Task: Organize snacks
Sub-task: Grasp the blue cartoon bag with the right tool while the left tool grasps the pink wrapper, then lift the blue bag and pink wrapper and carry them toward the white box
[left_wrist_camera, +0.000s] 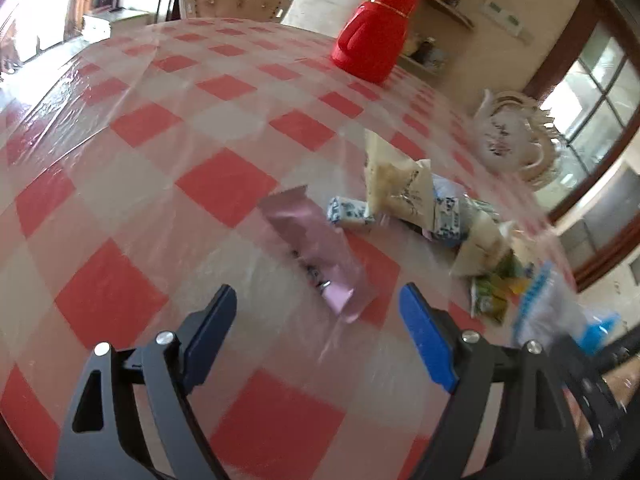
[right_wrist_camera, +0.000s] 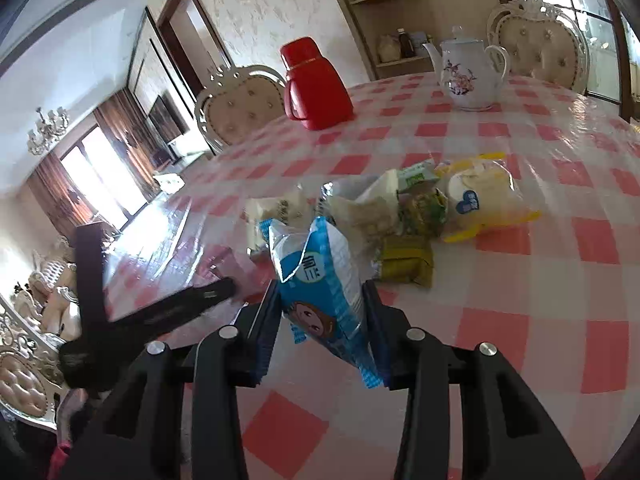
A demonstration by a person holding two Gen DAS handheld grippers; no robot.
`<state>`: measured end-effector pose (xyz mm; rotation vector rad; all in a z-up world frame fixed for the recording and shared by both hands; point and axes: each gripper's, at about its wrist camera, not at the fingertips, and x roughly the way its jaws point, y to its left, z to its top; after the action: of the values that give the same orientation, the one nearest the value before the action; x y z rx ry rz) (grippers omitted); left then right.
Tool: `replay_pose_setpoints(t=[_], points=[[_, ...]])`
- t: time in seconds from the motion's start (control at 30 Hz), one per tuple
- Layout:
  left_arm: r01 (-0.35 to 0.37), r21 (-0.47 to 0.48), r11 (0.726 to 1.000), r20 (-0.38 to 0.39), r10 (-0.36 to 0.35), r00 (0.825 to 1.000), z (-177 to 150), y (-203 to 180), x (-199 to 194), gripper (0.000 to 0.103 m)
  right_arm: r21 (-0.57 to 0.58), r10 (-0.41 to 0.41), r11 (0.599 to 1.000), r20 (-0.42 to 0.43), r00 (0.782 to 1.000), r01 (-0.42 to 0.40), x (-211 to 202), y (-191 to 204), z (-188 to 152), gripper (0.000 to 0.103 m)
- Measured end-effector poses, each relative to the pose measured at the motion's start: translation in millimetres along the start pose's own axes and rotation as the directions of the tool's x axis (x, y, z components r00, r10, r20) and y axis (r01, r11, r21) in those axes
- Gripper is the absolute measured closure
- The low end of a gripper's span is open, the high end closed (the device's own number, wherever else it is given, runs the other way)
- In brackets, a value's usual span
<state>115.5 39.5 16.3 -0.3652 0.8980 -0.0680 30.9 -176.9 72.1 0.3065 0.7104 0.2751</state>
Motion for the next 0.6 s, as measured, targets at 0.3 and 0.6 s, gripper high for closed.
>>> replay_pose_setpoints(t=[0.3,0.6], points=[[-0.112,0.105,0.988,0.018,0.110,0.994,-1,-21,10,0.081,0.012,0.004,1.000,0.014,1.000,-0.004,-8,-1,2,0.062],[-0.041,0.151,0.988,0.061,0.032,0.998,-15,-17,-13,0.084,0.008,0.005,1.000,-0.032,0.999,-0.005,6,0,-3,0.062]])
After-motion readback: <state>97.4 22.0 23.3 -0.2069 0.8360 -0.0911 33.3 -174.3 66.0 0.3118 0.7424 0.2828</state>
